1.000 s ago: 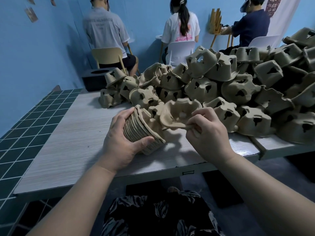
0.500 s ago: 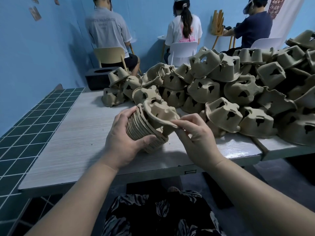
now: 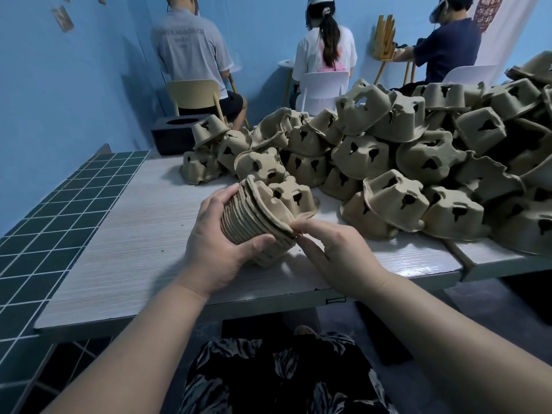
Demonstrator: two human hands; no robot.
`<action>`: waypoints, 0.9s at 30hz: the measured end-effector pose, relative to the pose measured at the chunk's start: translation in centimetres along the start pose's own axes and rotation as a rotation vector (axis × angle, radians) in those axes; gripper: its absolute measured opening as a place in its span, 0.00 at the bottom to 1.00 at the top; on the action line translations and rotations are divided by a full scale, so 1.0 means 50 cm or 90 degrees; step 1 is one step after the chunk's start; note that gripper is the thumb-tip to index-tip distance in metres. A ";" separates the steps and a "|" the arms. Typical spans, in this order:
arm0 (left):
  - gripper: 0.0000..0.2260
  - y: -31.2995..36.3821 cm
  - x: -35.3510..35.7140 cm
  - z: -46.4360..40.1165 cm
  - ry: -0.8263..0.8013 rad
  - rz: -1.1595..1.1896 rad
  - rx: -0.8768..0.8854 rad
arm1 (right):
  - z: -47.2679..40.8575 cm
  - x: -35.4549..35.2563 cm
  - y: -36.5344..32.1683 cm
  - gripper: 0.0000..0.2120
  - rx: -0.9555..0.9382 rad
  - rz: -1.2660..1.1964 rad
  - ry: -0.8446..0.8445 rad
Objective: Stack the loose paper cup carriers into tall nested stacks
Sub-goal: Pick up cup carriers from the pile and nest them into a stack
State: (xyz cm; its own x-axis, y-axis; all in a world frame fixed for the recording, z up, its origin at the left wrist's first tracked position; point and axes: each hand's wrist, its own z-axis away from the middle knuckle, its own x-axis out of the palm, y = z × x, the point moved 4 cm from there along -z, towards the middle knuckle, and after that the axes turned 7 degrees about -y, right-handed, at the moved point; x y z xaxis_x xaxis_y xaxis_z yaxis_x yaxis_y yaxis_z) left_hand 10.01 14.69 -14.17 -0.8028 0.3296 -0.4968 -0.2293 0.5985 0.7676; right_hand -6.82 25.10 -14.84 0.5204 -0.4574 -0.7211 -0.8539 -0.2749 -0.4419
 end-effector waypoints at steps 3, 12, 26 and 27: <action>0.40 0.003 0.002 0.002 0.000 0.013 0.005 | 0.003 -0.007 -0.001 0.13 -0.001 -0.001 -0.023; 0.41 0.044 0.060 -0.001 -0.061 0.033 0.039 | 0.044 -0.143 0.082 0.16 0.165 0.253 0.257; 0.42 0.073 0.137 -0.028 -0.099 0.031 0.049 | 0.091 -0.176 0.148 0.14 0.302 0.194 0.200; 0.42 0.072 0.135 -0.028 -0.098 0.029 0.047 | 0.090 -0.180 0.149 0.16 0.306 0.183 0.200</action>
State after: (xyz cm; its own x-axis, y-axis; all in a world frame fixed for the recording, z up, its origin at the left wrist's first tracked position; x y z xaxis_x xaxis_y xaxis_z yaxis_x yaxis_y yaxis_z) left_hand 2.98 18.05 -14.21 -0.7168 0.4612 -0.5230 -0.1492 0.6312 0.7611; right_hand -17.85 30.98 -14.07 0.1828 -0.7026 -0.6878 -0.8244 0.2716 -0.4965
